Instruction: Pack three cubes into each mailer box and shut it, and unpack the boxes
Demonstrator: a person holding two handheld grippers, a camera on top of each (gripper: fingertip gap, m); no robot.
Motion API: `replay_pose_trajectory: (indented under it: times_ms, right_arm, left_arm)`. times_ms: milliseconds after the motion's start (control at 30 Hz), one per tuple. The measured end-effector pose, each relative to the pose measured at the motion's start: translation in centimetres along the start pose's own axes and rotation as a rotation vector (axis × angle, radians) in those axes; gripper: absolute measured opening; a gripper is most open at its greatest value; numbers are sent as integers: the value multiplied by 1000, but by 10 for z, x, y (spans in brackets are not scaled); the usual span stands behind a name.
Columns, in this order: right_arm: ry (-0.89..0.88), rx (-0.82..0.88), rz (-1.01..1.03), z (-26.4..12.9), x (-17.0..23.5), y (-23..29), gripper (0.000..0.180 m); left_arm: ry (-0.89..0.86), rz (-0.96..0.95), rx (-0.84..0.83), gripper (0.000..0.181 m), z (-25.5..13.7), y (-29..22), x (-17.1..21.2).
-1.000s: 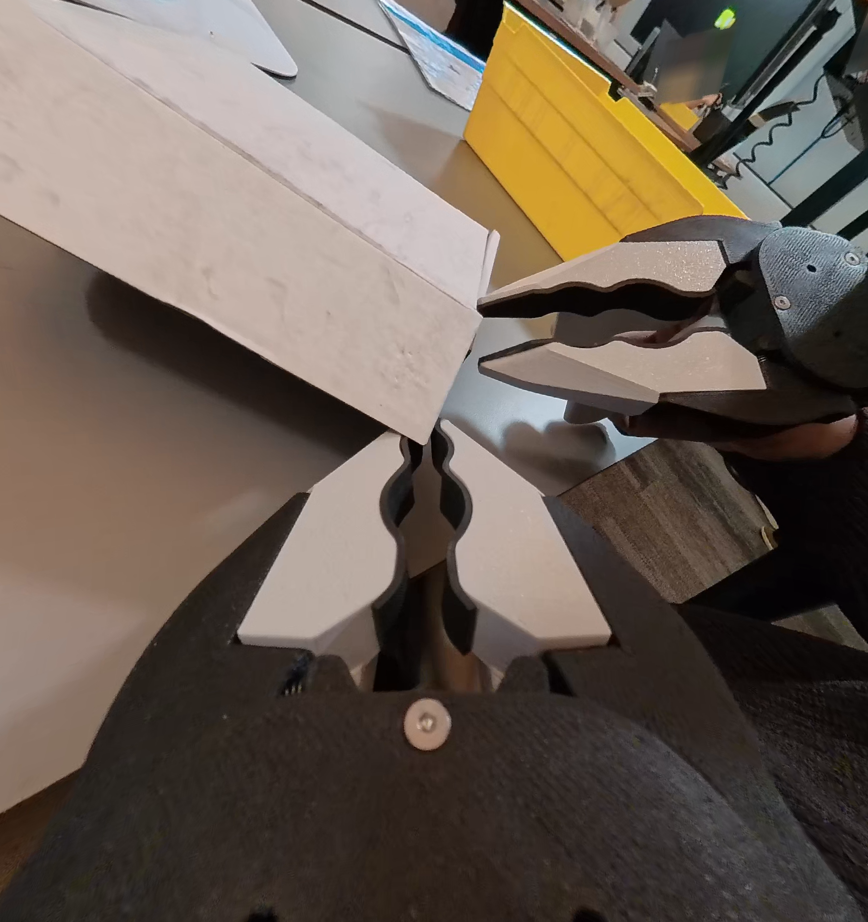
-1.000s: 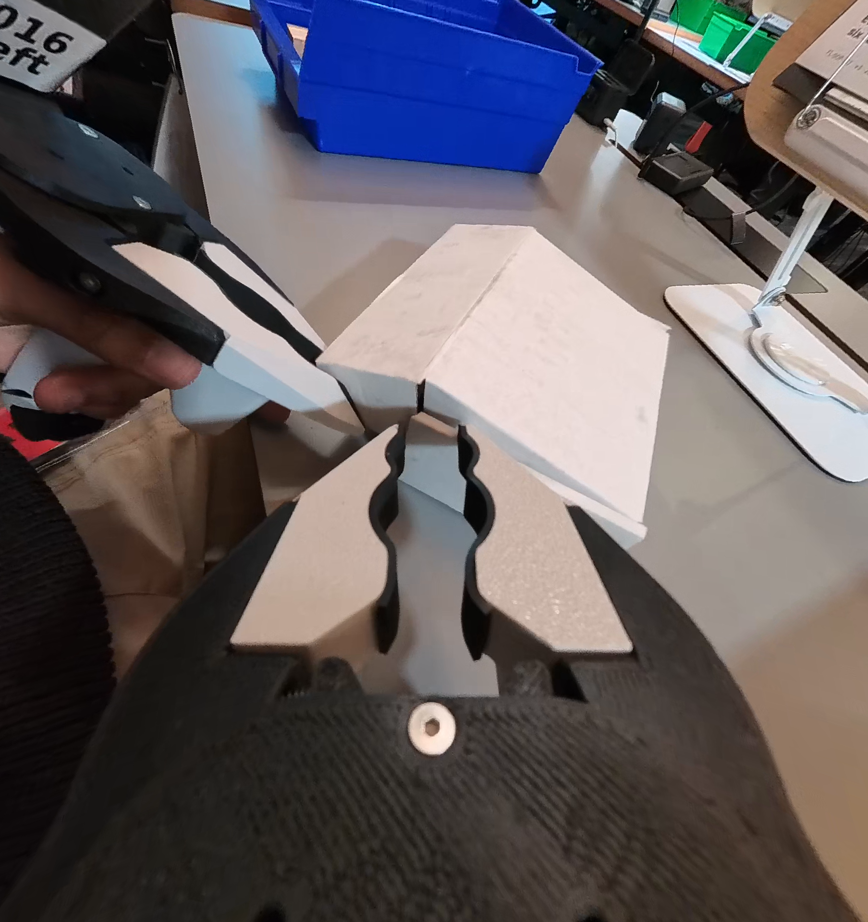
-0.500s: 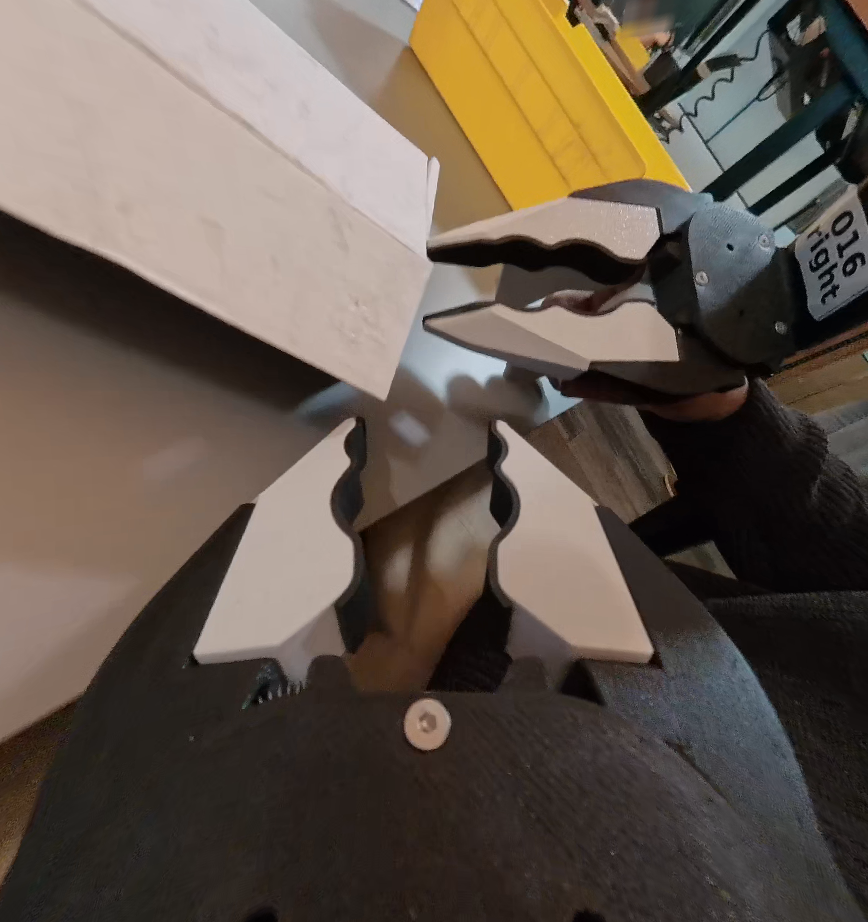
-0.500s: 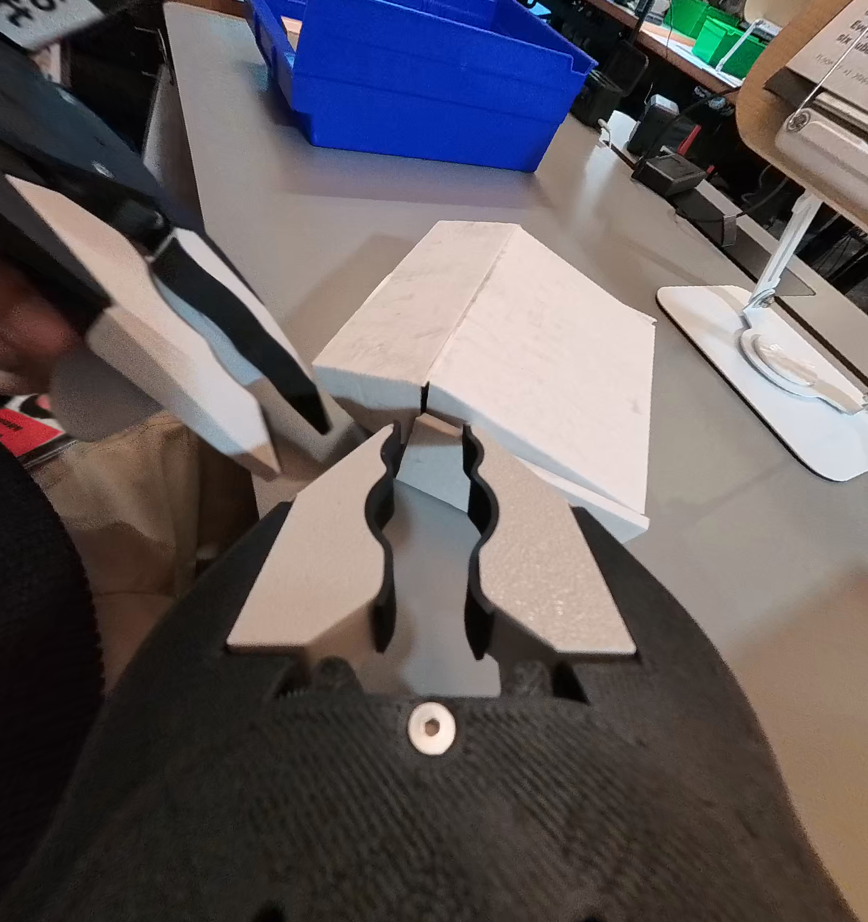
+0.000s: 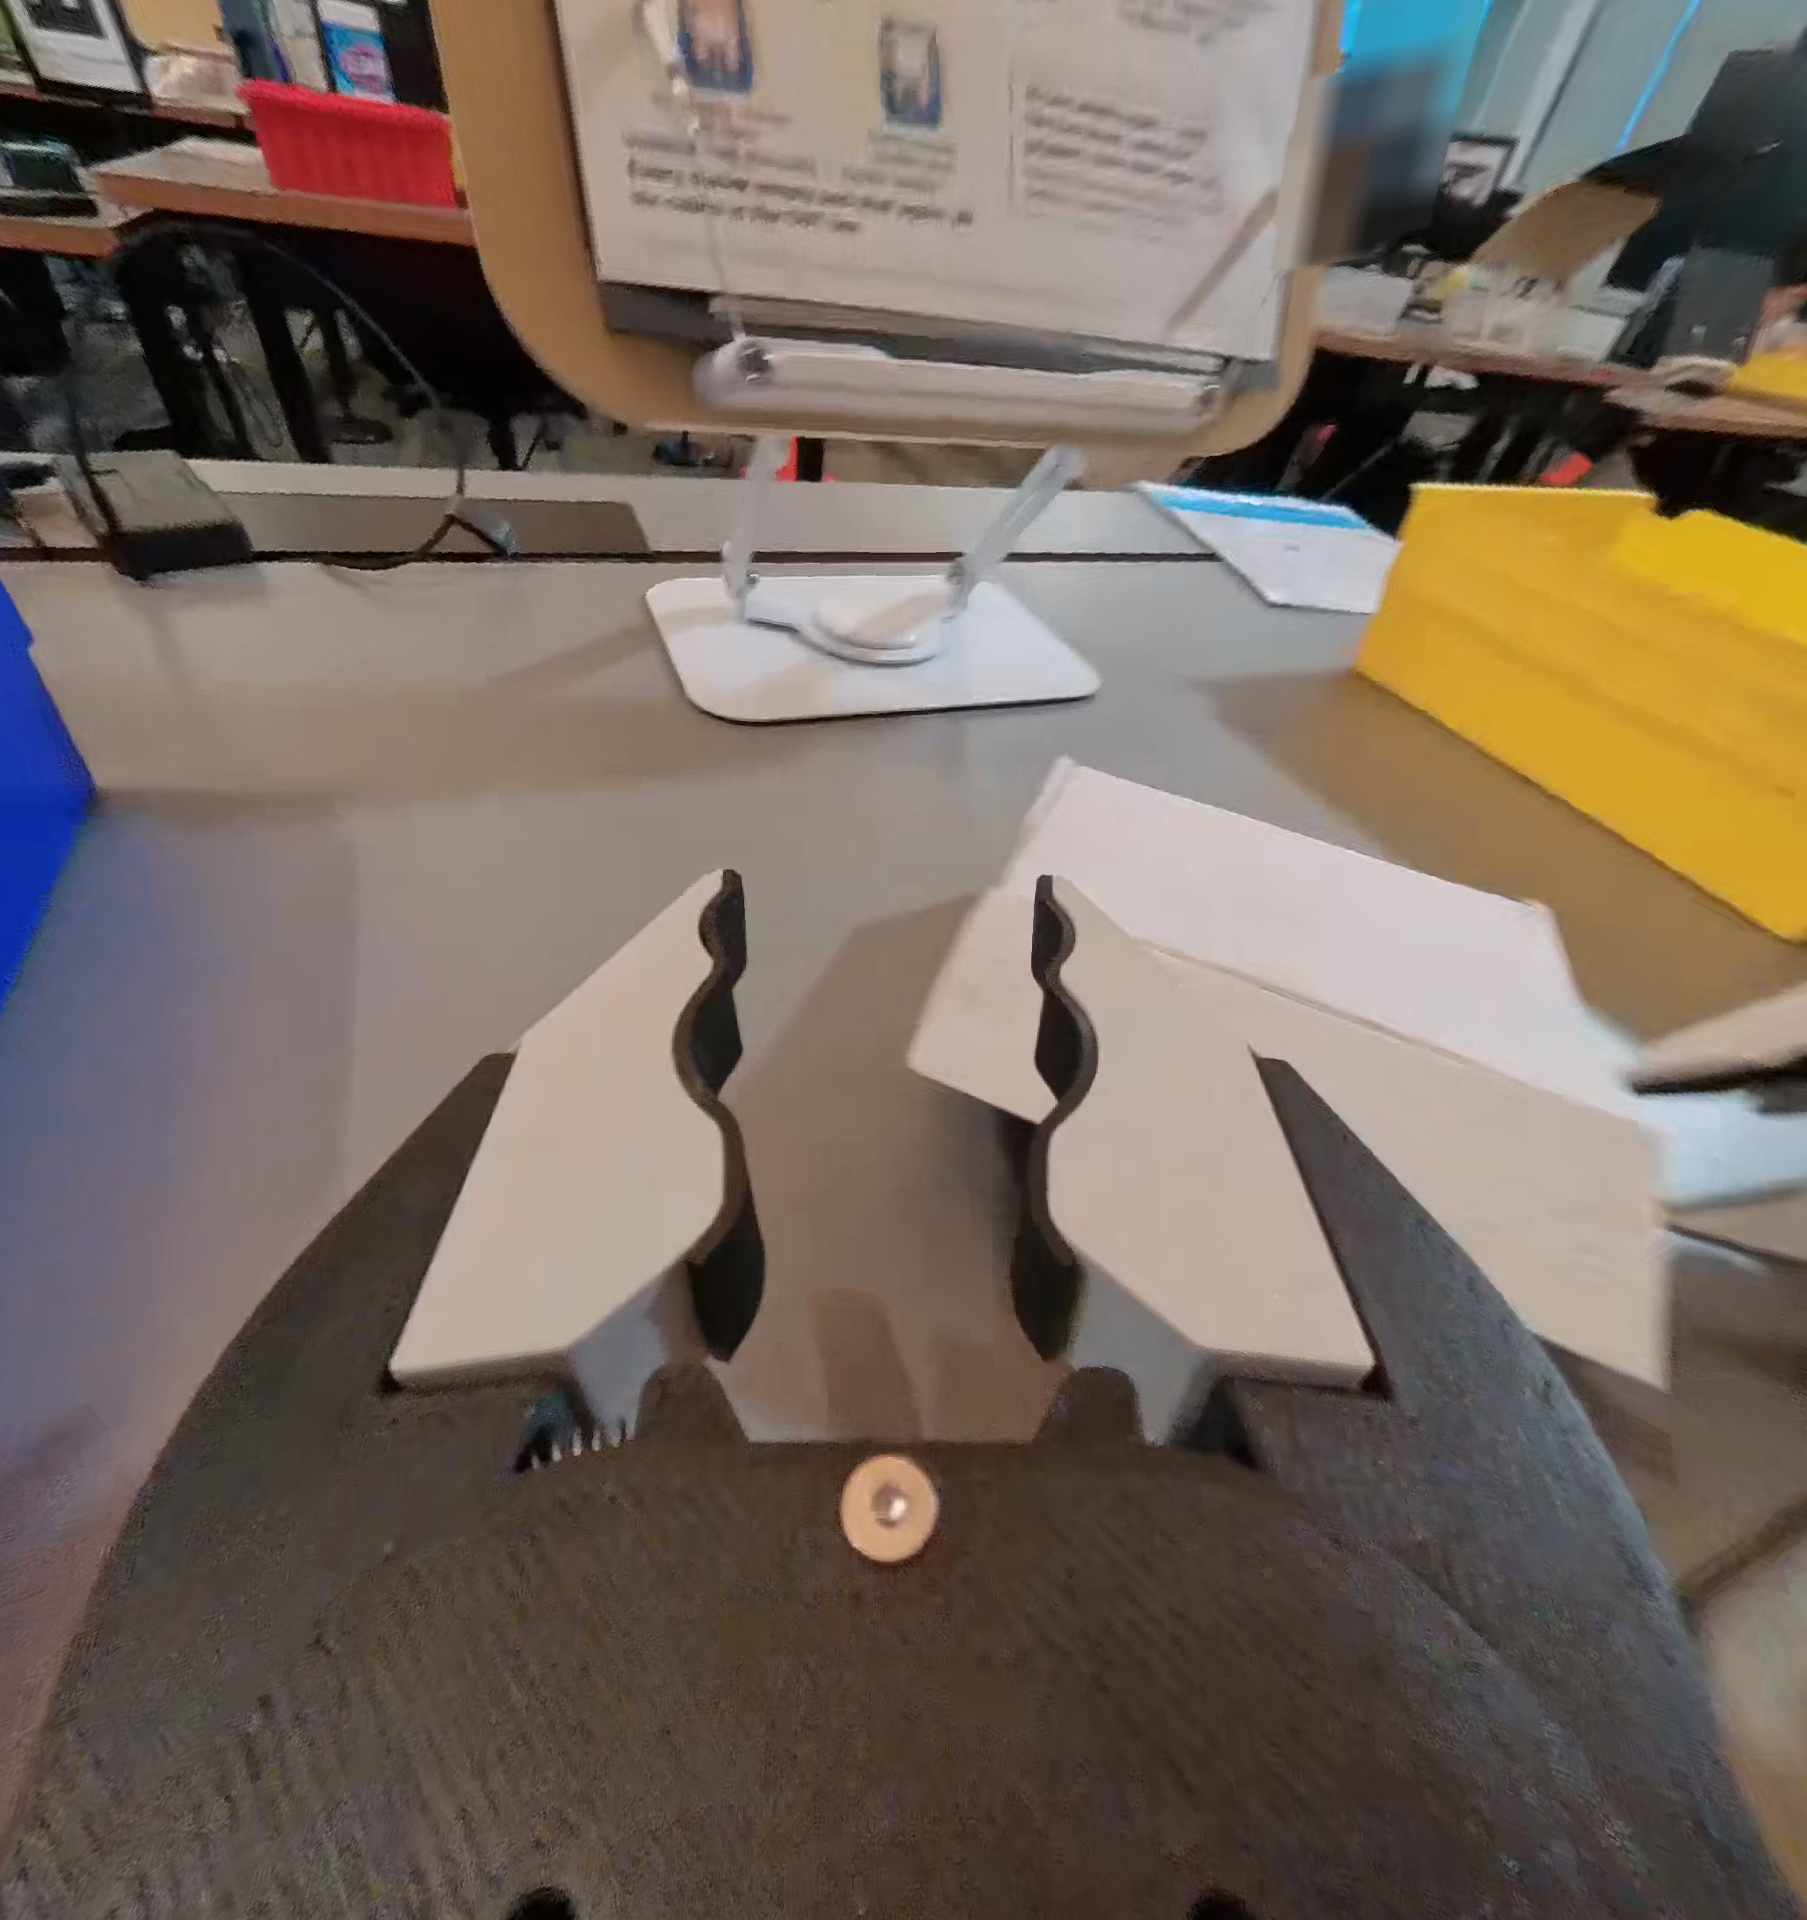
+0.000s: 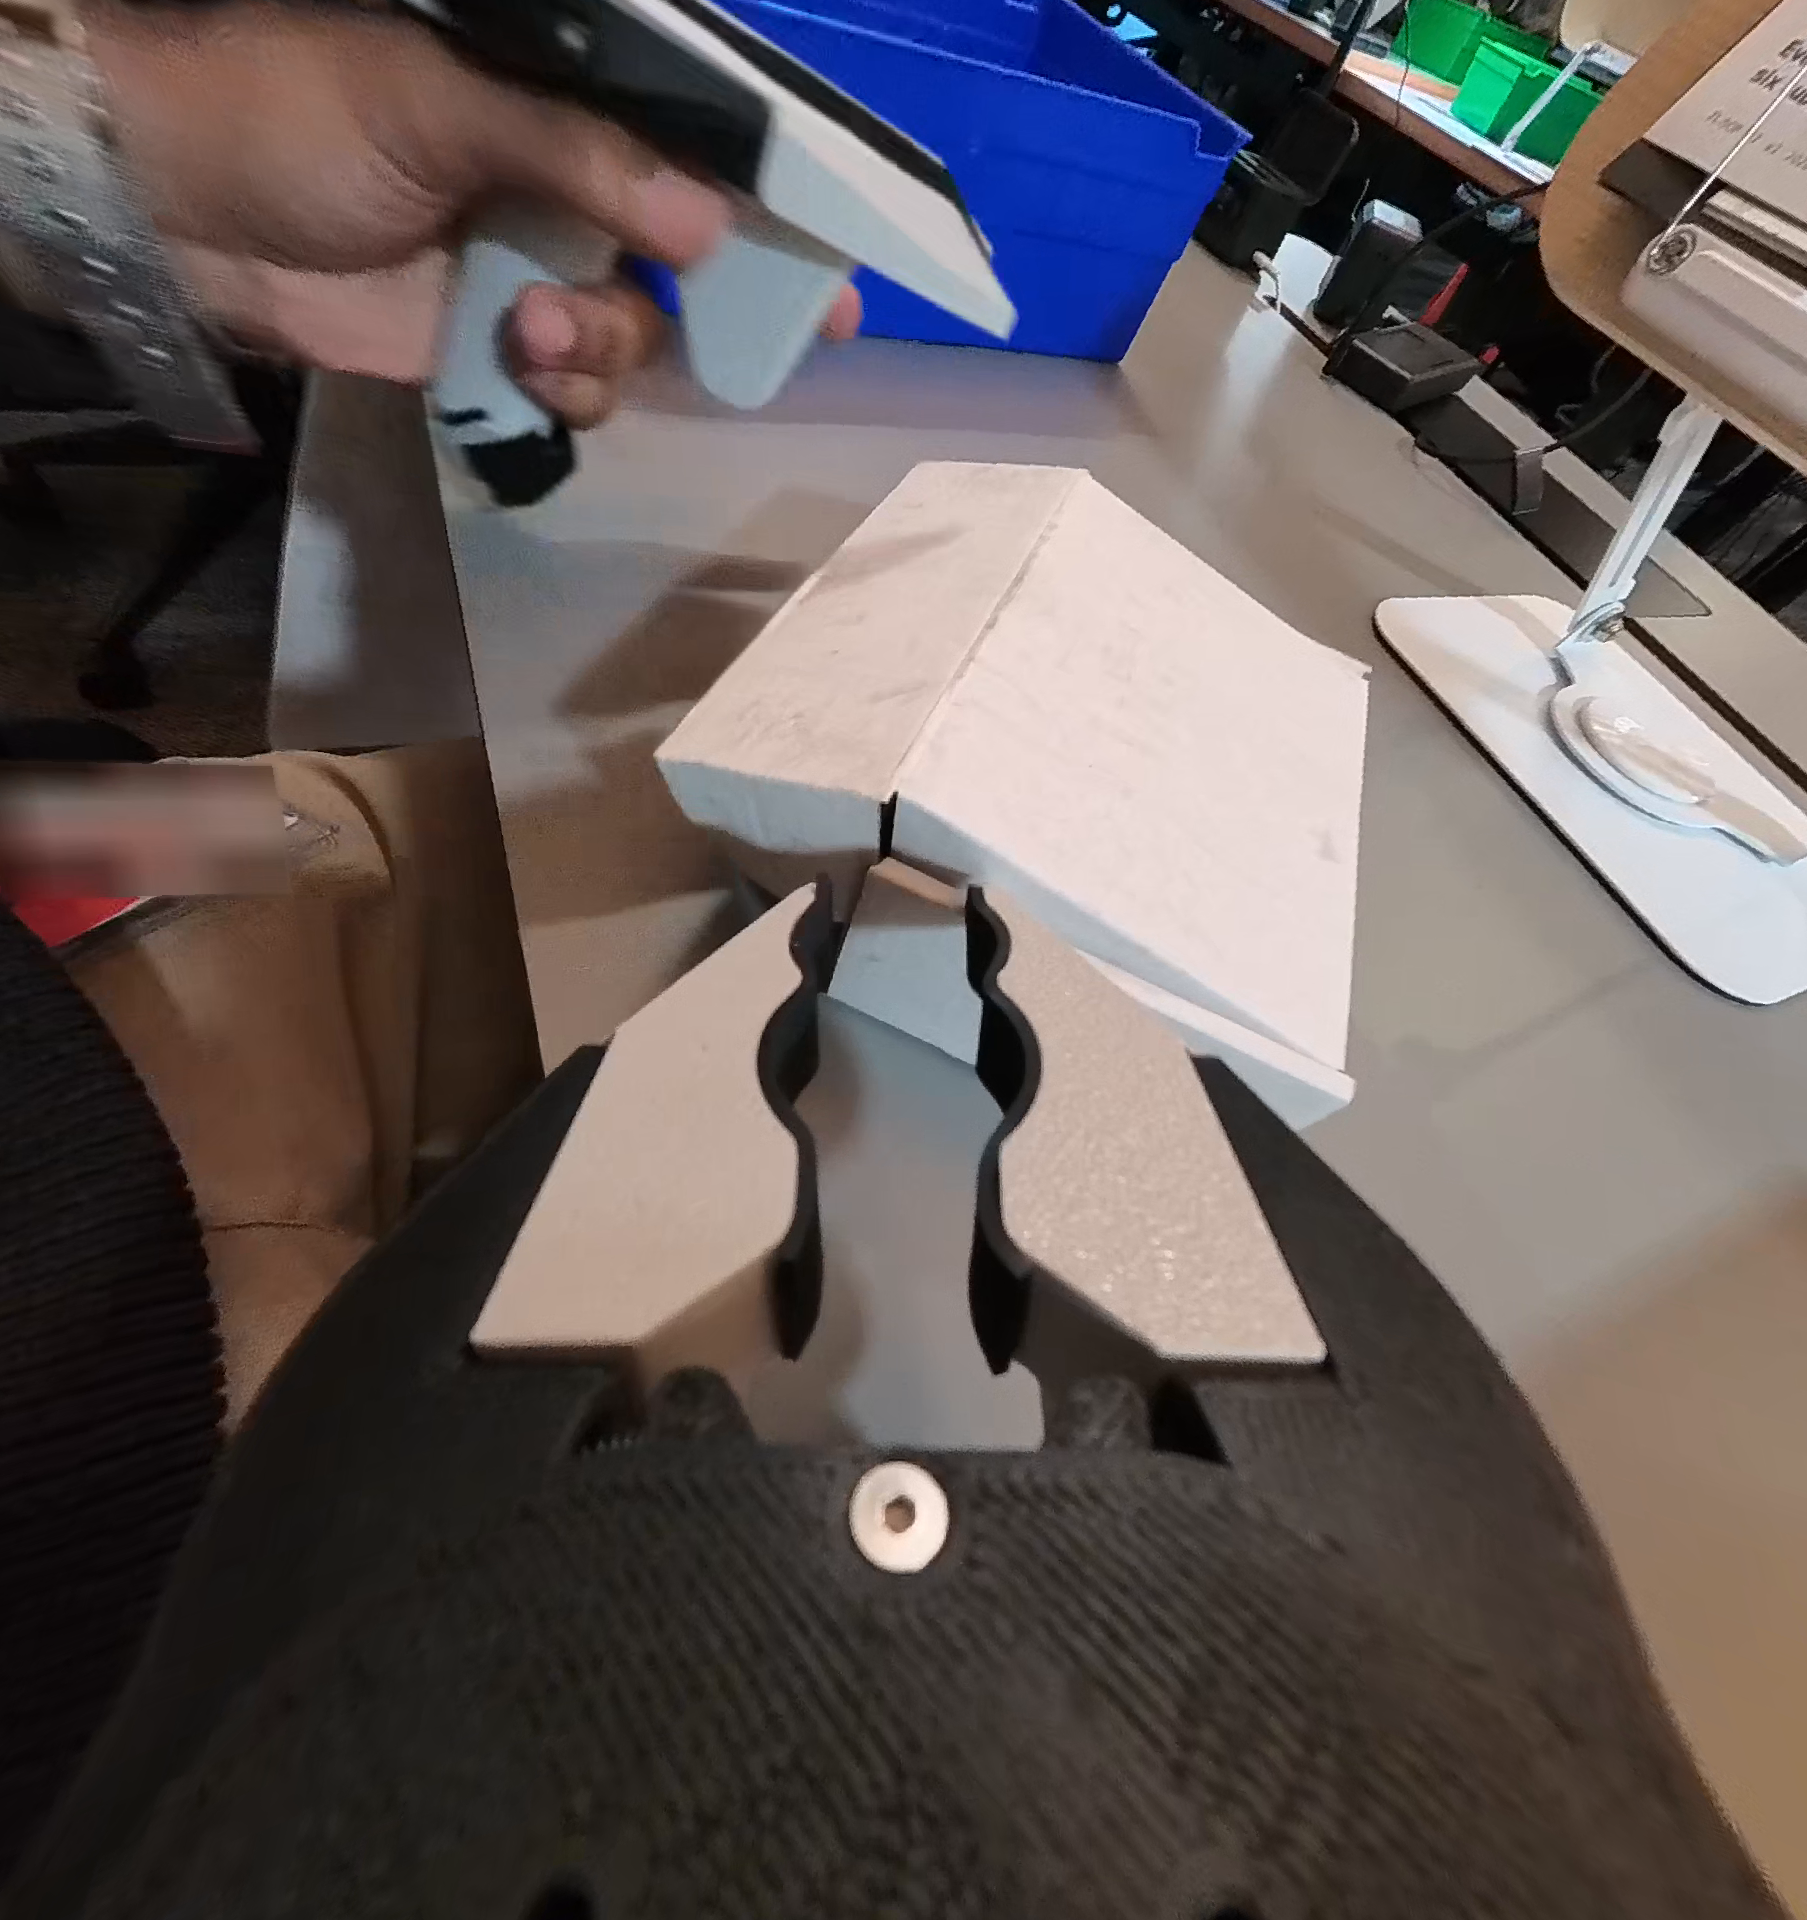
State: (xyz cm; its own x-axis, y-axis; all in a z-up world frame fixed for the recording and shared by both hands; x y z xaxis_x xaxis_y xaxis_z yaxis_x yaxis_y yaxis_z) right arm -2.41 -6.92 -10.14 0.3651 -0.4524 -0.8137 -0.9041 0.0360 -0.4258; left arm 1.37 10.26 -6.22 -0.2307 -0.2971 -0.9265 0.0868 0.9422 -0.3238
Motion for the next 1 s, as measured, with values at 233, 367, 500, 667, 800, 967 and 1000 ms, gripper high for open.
replay_pose_trajectory:
  times_ms: [233,367,500,667,800,967,1000]
  right_arm:
    - [-16,2,47,-19,-11,3,23]
    - [57,-55,131,-18,7,16,26]
    - [92,-71,200,-12,19,14,28]
    - [16,-141,350,-15,13,13,31]
    - [-24,-94,454,-25,18,-9,31]
    - [-20,31,547,-42,39,-40,30]
    - [-9,59,551,-46,44,-45,30]
  left_arm:
    - [4,-70,91,20,13,9,-1]
    - [46,-79,134,24,11,4,9]
    - [94,-188,214,30,13,-1,15]
    - [185,-287,273,31,15,-5,27]
    - [202,-273,324,19,12,-13,28]
    - [291,-160,475,13,-1,-52,44]
    - [321,-130,538,14,-6,-66,50]
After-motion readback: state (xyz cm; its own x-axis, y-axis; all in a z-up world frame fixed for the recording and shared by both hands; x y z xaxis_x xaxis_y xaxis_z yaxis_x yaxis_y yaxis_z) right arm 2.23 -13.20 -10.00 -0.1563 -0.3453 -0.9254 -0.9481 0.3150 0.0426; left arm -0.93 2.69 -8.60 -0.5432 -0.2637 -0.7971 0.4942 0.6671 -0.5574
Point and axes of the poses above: each gripper's, where its closed fingertips meet, z out along the fingers, x out of its underside, y = z × x across the jaws, the point moved 1 cm from there along -z, back along the fingers, and after that the axes turned 12 degrees about -z, right-handed, at the moved point
